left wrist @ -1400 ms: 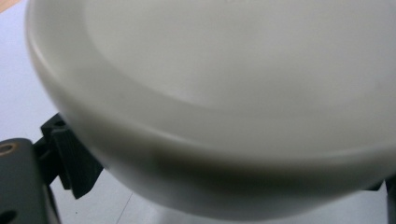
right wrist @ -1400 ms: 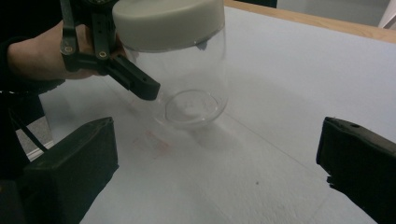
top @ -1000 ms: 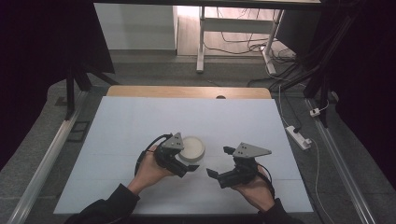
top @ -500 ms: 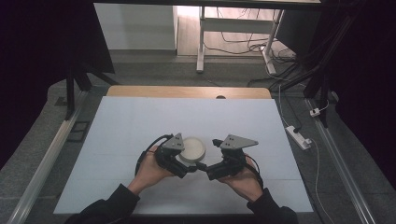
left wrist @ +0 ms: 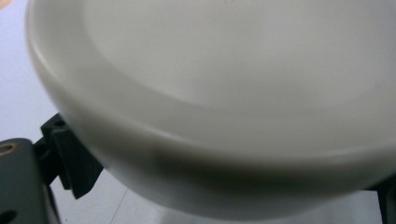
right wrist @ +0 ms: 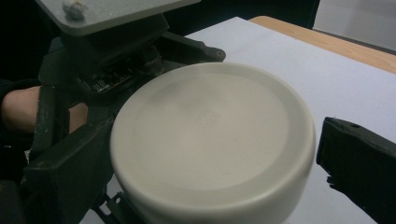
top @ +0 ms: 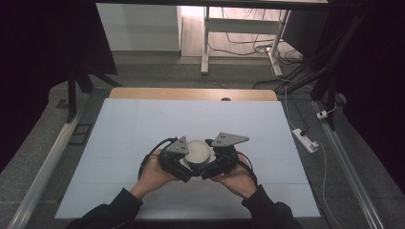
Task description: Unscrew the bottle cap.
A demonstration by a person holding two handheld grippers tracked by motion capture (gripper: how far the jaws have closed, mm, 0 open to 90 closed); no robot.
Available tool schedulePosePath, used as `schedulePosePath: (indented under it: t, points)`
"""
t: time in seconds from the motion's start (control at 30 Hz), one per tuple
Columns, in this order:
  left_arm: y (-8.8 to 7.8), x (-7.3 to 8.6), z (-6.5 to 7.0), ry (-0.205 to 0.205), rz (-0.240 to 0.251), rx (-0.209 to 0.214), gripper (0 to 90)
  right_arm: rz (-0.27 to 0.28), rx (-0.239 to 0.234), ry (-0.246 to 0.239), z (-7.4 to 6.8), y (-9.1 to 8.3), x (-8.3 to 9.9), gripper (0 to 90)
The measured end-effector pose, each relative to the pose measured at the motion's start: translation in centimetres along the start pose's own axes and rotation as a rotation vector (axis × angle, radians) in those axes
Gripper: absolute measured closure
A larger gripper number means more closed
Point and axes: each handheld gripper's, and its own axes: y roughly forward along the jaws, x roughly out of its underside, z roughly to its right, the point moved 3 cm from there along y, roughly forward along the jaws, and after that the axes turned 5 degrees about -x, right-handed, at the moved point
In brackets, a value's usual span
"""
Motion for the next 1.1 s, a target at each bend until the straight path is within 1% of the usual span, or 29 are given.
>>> schedulePosePath:
  t: [0.1,0.17,0.27,0.37,0.5,0.53,0.63,0.73,0.87,0.97,1.1]
  points:
    - [0.03,0.02,-0.01,-0.001,0.0,0.005,7.6,0.001,-0.005,-0.004,0.05,0.1,0.0,0.3]
    - [0.05,0.02,0.0,0.001,0.002,0.009,7.6,0.004,-0.024,-0.004,0.06,0.15,0.02,2.6]
    - [0.1,0.05,0.03,0.005,-0.002,0.012,7.6,0.0,-0.035,-0.008,0.07,0.22,0.1,4.4]
    - [0.09,0.07,-0.01,0.011,-0.006,0.017,7.6,0.005,-0.036,-0.019,0.07,0.23,0.15,5.0]
    - [0.14,0.08,0.02,0.006,-0.007,0.024,7.6,0.009,-0.033,-0.035,0.01,0.18,0.17,6.2]
    - [0.19,0.14,-0.01,0.012,-0.015,0.029,7.6,0.006,-0.03,-0.041,-0.01,0.16,0.18,6.5]
    - [0.29,0.18,0.01,0.016,-0.019,0.035,7.6,0.005,-0.024,-0.065,-0.1,0.13,0.24,7.0]
    - [0.27,0.18,0.01,0.022,-0.02,0.042,7.7,0.012,-0.028,-0.07,-0.1,0.1,0.32,7.2]
    - [0.22,0.2,0.04,0.028,-0.008,0.073,7.7,0.018,-0.052,-0.088,-0.12,-0.05,0.32,7.5]
    - [0.14,0.17,0.1,0.044,-0.006,0.087,7.7,0.02,-0.077,-0.101,-0.06,-0.22,0.31,7.5]
    - [0.09,0.19,0.17,0.064,-0.009,0.122,7.6,0.018,-0.133,-0.116,0.12,-0.38,0.38,7.5]
